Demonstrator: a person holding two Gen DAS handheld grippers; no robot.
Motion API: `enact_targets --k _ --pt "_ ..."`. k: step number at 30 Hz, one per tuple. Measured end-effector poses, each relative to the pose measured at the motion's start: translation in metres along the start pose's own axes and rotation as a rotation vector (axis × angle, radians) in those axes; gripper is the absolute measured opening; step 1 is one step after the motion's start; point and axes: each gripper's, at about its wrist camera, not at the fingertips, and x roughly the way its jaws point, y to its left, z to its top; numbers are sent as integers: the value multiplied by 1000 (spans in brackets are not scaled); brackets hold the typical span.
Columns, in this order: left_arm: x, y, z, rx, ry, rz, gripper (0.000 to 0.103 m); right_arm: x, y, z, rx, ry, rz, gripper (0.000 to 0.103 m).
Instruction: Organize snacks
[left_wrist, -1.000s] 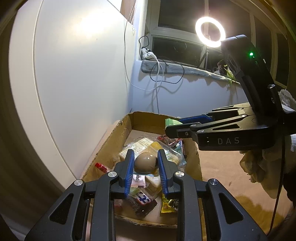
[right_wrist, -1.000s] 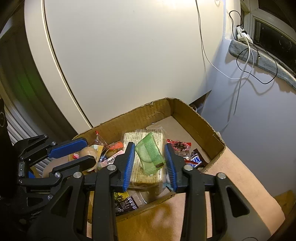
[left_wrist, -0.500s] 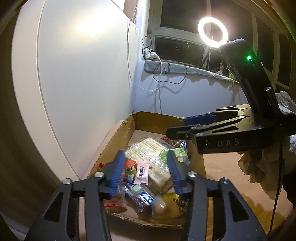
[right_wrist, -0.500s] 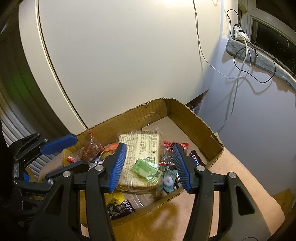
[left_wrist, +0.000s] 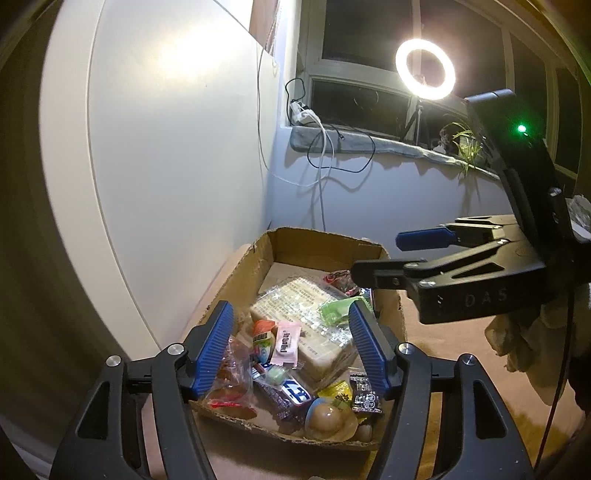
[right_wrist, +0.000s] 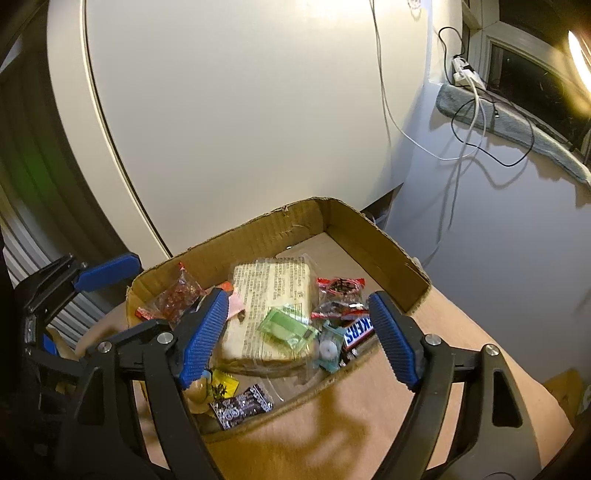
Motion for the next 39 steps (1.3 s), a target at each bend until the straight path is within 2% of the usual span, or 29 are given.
enact_targets --k 4,6,19,21,23,35,39 --pt "-7 -1 -1 5 -14 1 67 -14 2 -7 10 -20 -9 82" --pt "-11 -2 -1 9 -24 2 69 -22 5 -12 11 -33 -29 83" --pt "-37 -11 -8 35 -59 2 71 -84 15 -61 59 -116 -151 85" --pt "-43 -14 -10 45 -69 7 73 -94 15 -69 72 -137 -170 92" --pt "-52 -17 -12 52 -85 15 77 -102 17 -78 75 -166 -202 93" --pt "-63 -23 -31 33 -54 8 80 -114 27 -112 64 -202 -283 94" --pt "-60 -28 -37 38 -37 17 80 -115 24 -117 73 -217 -307 101"
